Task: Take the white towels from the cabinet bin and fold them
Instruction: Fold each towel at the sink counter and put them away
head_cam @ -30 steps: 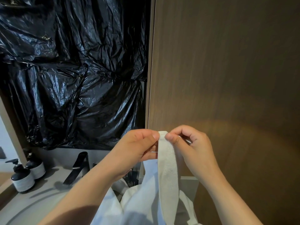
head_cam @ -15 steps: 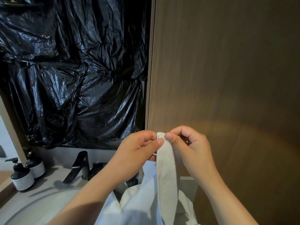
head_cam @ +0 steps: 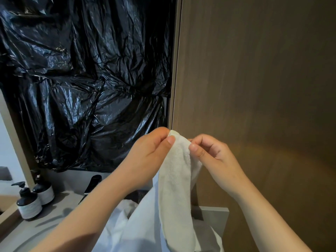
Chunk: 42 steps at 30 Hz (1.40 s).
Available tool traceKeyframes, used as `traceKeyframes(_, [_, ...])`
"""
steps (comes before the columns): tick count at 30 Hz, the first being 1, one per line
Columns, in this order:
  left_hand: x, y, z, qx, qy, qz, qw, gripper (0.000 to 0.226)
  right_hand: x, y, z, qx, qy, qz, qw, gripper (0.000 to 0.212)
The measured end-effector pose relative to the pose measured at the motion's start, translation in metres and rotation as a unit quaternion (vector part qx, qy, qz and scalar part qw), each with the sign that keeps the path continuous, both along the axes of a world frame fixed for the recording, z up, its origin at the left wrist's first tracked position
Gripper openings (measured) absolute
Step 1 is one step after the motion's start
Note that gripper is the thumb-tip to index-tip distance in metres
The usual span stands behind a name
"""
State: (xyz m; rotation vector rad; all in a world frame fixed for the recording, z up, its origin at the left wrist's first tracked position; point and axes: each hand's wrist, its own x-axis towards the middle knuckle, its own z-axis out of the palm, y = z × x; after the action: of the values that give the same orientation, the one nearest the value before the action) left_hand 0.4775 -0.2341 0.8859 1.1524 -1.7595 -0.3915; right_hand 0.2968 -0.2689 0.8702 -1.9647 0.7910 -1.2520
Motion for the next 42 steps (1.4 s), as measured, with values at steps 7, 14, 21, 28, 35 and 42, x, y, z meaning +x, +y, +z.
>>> traceKeyframes(7, [0.016,-0.011,0.053,-0.066,-0.107,0.003,0.992,0.022,0.009,-0.012,0.034,-0.023,-0.060,0.057,0.996,0.019])
traceKeyframes(14, [0.028,-0.017,0.074,-0.117,-0.113,0.014,0.987,0.021,0.025,-0.015,0.050,-0.041,-0.076,0.067,0.994,0.020])
traceKeyframes(21, [0.033,-0.029,0.056,-0.122,-0.071,0.086,0.986,0.024,0.028,-0.017,0.035,-0.051,0.015,0.044,0.998,0.037])
traceKeyframes(28, [0.038,-0.047,0.040,-0.070,-0.005,0.141,0.987,0.027,0.016,-0.029,0.004,-0.043,0.067,-0.026,0.996,0.051])
traceKeyframes(35, [0.032,-0.059,0.027,-0.006,0.094,0.127,0.987,0.029,0.004,-0.030,0.009,-0.261,0.127,-0.168,0.942,0.045])
traceKeyframes(42, [0.044,-0.069,0.012,-0.080,0.058,0.188,0.977,0.027,-0.017,-0.036,0.003,-0.107,0.240,-0.087,0.961,0.036])
